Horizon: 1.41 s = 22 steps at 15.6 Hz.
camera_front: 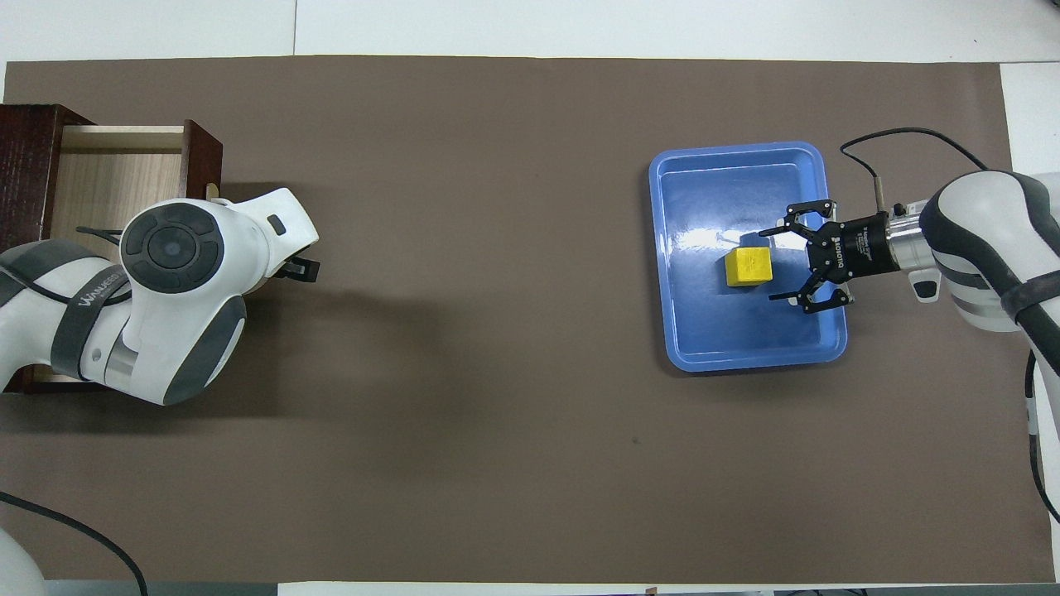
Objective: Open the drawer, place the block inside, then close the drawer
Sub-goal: 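Grasp the yellow block with the right gripper while the left gripper releases the handle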
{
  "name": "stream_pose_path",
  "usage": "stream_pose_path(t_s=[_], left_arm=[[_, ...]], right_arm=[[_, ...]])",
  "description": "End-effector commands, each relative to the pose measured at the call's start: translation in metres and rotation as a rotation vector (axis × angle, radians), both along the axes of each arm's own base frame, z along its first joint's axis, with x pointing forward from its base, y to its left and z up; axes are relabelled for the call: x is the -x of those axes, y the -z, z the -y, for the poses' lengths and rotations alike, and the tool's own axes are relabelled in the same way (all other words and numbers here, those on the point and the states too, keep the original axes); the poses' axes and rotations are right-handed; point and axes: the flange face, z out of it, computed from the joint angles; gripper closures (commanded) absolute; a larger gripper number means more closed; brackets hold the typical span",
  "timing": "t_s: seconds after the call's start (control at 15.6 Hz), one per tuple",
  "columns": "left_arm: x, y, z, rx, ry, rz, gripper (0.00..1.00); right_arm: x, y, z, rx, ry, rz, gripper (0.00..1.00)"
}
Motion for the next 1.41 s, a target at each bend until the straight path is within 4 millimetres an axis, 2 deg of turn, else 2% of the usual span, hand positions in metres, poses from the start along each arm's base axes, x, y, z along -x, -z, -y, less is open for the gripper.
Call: stream_pose_path(t_s=[0.0,0.13,0.26,0.45,0.51,0.64,0.77,0.83,0.96,1.03,1.22,1.35], left_arm=[[0.003,-0.012,0.015,0.025,-0.011,-0.006,0.00],[-0.018,-0.042,0.023,0.012,-0.052,-0.048,0.00],[-0.029,-0.090,0.038,0.041,-0.098,-0.084,0.00],[-0.024,-0.165,0.047,0.084,-0.179,-0.103,0.00],[-0.018,-0.182,0.053,0.110,-0.213,-0.118,0.00],[-0.003,-0.204,0.076,0.130,-0.324,-0.103,0.00],[0.012,-0.224,0.083,0.155,-0.496,-0.050,0.00],[0.018,-0.229,0.082,0.167,-0.549,-0.032,0.00],[0.021,-0.220,0.079,0.195,-0.660,-0.032,0.00],[0.023,-0.214,0.079,0.223,-0.723,-0.035,0.00],[0.033,-0.196,0.078,0.263,-0.867,0.011,0.00],[0.041,-0.184,0.076,0.281,-0.984,0.029,0.00]], right_arm=[[-0.003,0.002,-0.009,-0.003,0.001,0.037,0.00],[-0.003,0.003,-0.009,-0.004,-0.006,0.040,0.00],[-0.002,0.003,-0.009,-0.004,-0.006,0.040,0.00],[-0.002,0.004,-0.008,-0.003,-0.010,0.045,0.00],[-0.001,0.004,-0.007,-0.003,-0.016,0.053,0.00],[0.001,0.006,-0.005,-0.003,-0.013,0.050,0.00],[0.001,0.006,-0.005,-0.003,-0.013,0.050,0.00],[0.001,0.006,-0.004,-0.002,-0.012,0.050,0.00],[0.001,0.006,-0.004,-0.002,-0.012,0.050,0.03],[0.001,0.006,-0.004,-0.003,-0.010,0.051,0.17],[0.000,0.005,-0.006,-0.003,-0.015,0.053,1.00],[-0.002,0.004,-0.008,0.007,-0.013,0.062,1.00]])
